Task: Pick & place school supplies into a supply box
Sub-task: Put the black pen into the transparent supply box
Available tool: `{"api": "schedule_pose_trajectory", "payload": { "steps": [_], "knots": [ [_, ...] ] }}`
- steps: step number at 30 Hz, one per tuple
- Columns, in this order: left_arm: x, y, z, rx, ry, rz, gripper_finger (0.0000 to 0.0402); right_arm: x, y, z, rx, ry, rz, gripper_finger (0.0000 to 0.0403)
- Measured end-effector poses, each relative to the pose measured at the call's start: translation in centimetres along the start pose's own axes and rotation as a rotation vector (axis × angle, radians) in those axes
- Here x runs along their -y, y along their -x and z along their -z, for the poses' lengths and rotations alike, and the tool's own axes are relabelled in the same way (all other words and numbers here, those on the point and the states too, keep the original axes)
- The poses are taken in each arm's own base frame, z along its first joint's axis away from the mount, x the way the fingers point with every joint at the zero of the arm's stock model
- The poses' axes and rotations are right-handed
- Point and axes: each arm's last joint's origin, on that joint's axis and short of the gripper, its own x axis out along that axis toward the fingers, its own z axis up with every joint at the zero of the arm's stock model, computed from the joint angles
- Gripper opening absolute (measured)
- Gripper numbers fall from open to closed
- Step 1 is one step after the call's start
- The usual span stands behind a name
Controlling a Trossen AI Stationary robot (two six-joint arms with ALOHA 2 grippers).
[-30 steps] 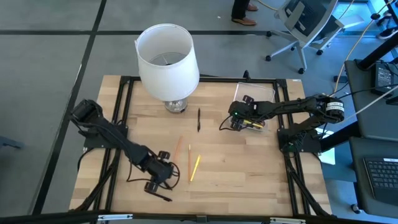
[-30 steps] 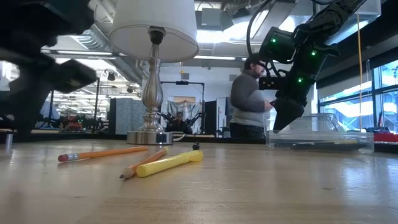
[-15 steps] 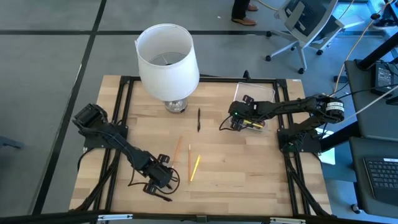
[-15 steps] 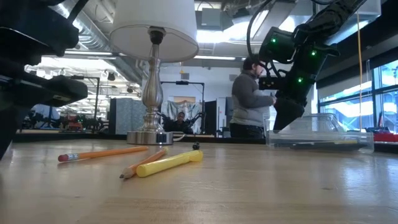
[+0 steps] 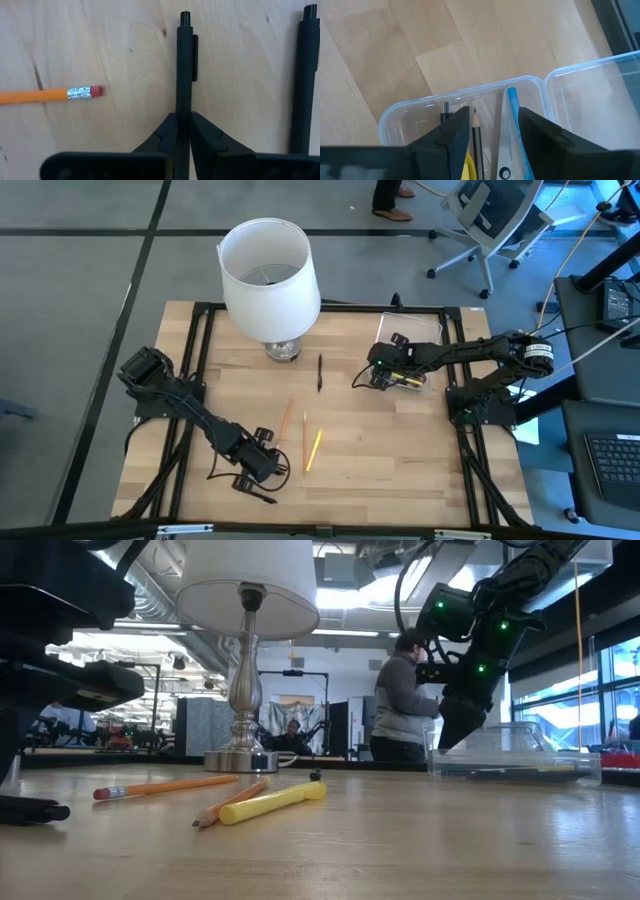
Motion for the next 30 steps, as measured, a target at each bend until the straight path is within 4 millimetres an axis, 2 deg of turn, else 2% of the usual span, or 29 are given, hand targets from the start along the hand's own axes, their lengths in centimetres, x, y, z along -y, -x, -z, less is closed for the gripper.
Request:
{"api": "schedule_pose_trajectory", "payload": {
  "steps": [5, 14, 17, 24, 30],
  "knots": [
    [0.1, 0.2, -0.3, 0.007, -0.001, 0.0, 0.0026, 0.1, 0.2, -0.2, -0.013, 0.003, 0.002, 0.0172],
    [-0.1, 1.1, -1.7, -0.021, 0.009, -0.024, 0.0024, 0.4, 1.4, -2.1, 0.016, -0.003, -0.002, 0.0172],
    [-0.5, 1.3, -2.1, 0.001, 0.024, -0.044, 0.0024, 0.2, 1.8, -2.7, 0.038, -0.006, -0.057, 0.0172],
    [-2.2, 1.4, -3.6, 0.121, 0.054, -0.129, 0.0024, -2.1, 2.8, -4.0, 0.187, 0.084, -0.314, 0.0172],
    [-3.3, 1.9, -5.0, 0.217, 0.045, -0.062, 0.0023, -4.2, 4.0, -4.4, 0.296, 0.257, -0.36, 0.0172]
  ]
}}
